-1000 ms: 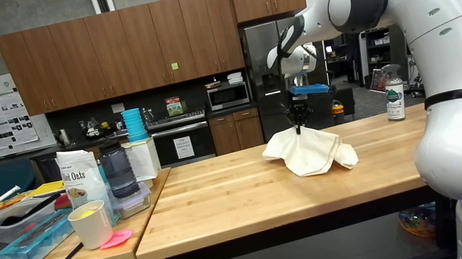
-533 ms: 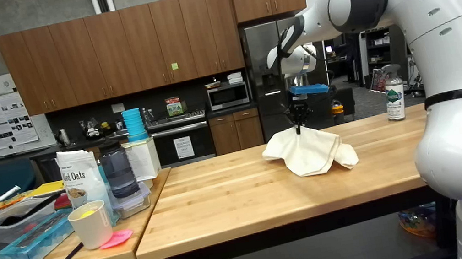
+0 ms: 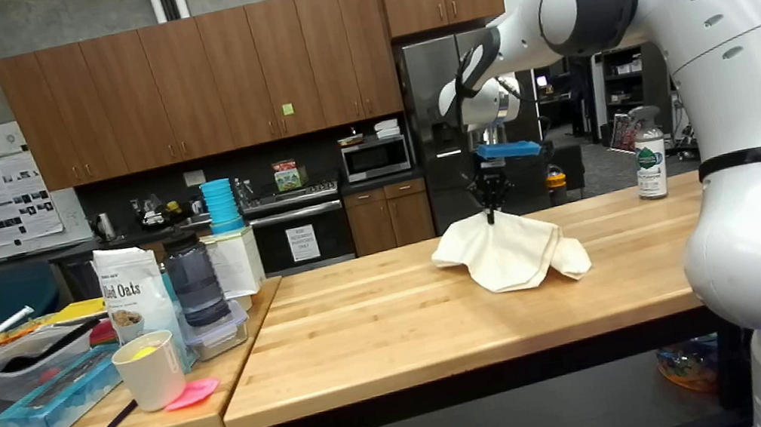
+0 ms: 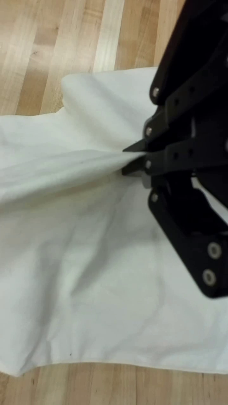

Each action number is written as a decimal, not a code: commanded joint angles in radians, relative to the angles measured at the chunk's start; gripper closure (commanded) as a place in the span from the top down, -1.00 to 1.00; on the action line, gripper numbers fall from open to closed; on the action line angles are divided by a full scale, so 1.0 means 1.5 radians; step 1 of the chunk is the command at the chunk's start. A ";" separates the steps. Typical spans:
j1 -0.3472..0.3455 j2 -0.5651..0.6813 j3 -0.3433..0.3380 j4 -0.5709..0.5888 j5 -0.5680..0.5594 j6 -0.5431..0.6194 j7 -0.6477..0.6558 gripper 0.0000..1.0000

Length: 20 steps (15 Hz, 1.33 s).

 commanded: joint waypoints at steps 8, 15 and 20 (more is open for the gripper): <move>-0.016 -0.056 -0.052 -0.013 -0.154 -0.004 0.060 -0.98; -0.060 -0.139 -0.108 -0.037 -0.228 0.023 0.130 -0.98; -0.076 -0.186 -0.123 -0.095 -0.231 0.053 0.192 -0.98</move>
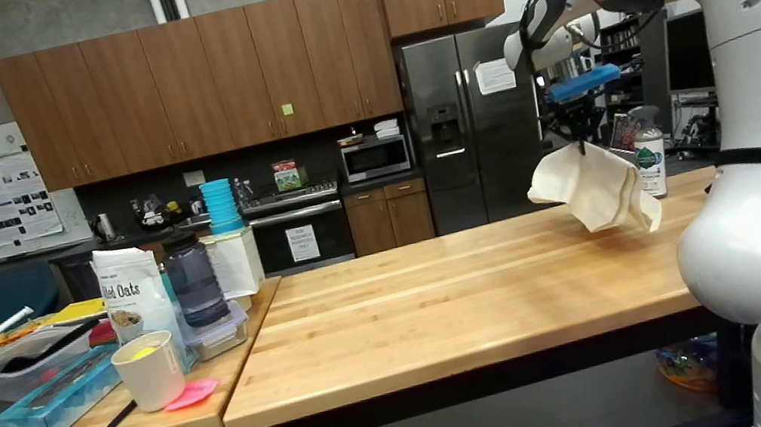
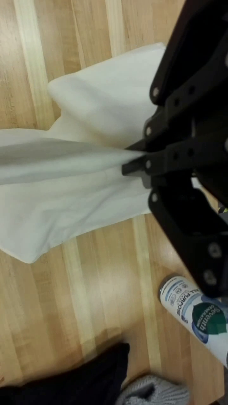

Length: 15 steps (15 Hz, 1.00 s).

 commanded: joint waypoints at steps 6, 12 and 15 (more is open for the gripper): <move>0.020 -0.013 0.033 -0.111 0.034 0.098 0.061 -0.98; 0.072 0.073 0.096 -0.073 0.081 0.107 0.022 -0.98; 0.101 0.116 0.134 -0.043 0.095 0.096 -0.019 -0.98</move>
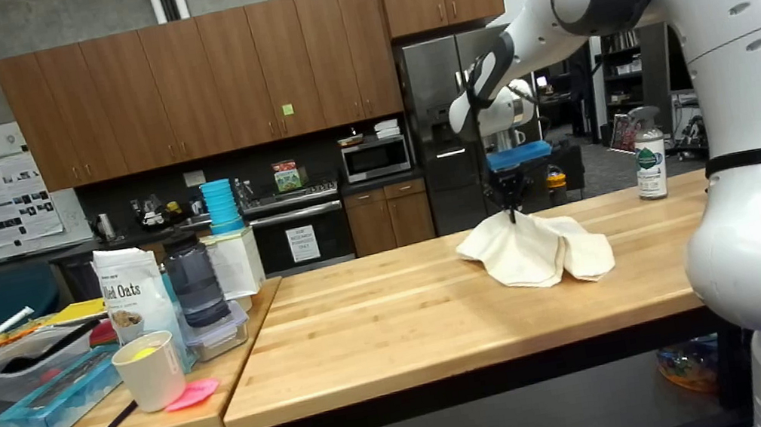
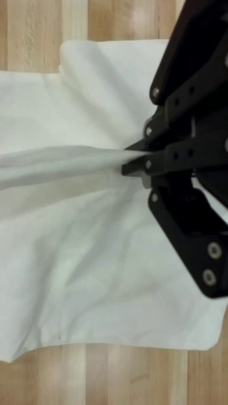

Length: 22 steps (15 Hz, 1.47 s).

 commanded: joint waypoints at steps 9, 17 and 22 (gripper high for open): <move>0.071 0.101 0.094 0.123 0.022 -0.091 -0.171 -0.98; 0.058 0.055 0.061 0.058 0.007 -0.089 -0.124 -0.98; 0.028 -0.020 0.000 -0.029 -0.006 -0.032 -0.036 -0.98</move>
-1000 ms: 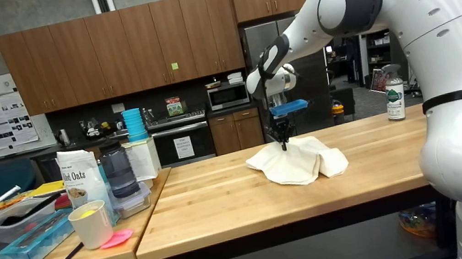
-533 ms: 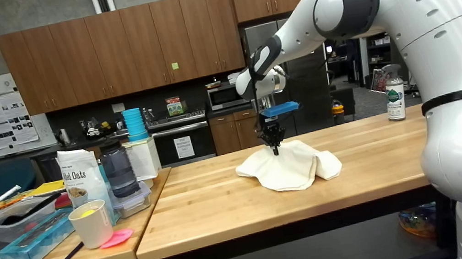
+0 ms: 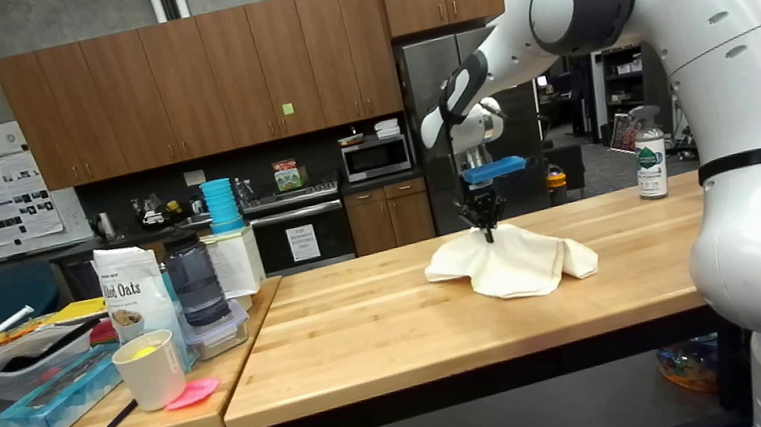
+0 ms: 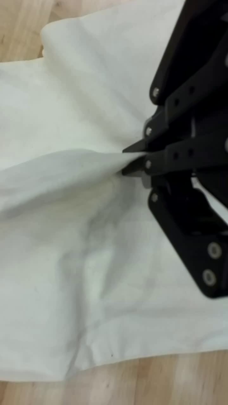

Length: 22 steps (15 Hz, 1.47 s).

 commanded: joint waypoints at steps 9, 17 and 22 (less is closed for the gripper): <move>-0.091 -0.250 -0.117 -0.219 -0.154 0.035 0.155 -0.98; -0.202 -0.351 -0.186 -0.226 -0.259 0.031 0.132 -0.98; -0.234 -0.317 -0.214 -0.186 -0.245 0.051 0.081 -0.98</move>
